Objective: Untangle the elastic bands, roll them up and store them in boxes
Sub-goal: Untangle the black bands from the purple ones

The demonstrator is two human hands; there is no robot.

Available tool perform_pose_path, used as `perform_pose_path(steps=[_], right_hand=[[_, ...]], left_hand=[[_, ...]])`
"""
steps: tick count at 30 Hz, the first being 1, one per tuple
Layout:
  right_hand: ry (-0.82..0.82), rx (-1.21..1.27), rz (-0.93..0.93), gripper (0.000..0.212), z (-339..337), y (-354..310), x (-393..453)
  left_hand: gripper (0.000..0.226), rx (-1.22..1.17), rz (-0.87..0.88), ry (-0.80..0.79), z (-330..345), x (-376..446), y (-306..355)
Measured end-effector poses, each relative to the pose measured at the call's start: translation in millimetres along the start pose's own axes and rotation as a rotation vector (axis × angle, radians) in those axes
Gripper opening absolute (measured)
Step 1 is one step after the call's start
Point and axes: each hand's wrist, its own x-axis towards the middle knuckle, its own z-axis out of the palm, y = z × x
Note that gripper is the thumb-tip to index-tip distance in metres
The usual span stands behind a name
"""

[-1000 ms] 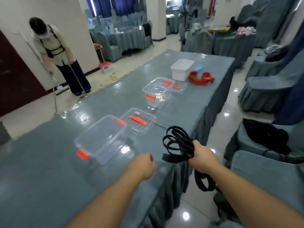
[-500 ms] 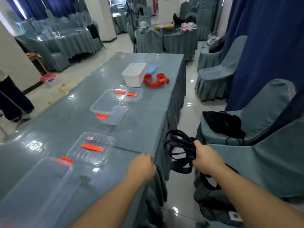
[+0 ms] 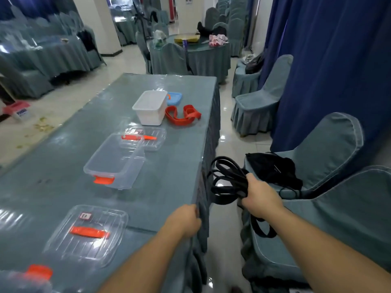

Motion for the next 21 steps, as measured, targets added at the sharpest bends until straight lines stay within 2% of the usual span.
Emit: perform_pose_path(steps=[10, 16, 21], right_hand=[[-0.112, -0.067, -0.113, 0.029, 17.6, 5.8, 122.5], [-0.236, -0.106, -0.226, 0.027, 11.3, 8.9, 211.6], [-0.304, -0.077, -0.356, 0.026, 4.9, -15.5, 276.1]], left_hand=[[0.038, -0.063, -0.104, 0.162, -51.9, 94.5, 5.9], [0.043, -0.109, -0.233, 0.198, -89.9, 150.4, 22.2], [0.044, -0.174, -0.367, 0.205, -103.8, 169.4, 23.0]])
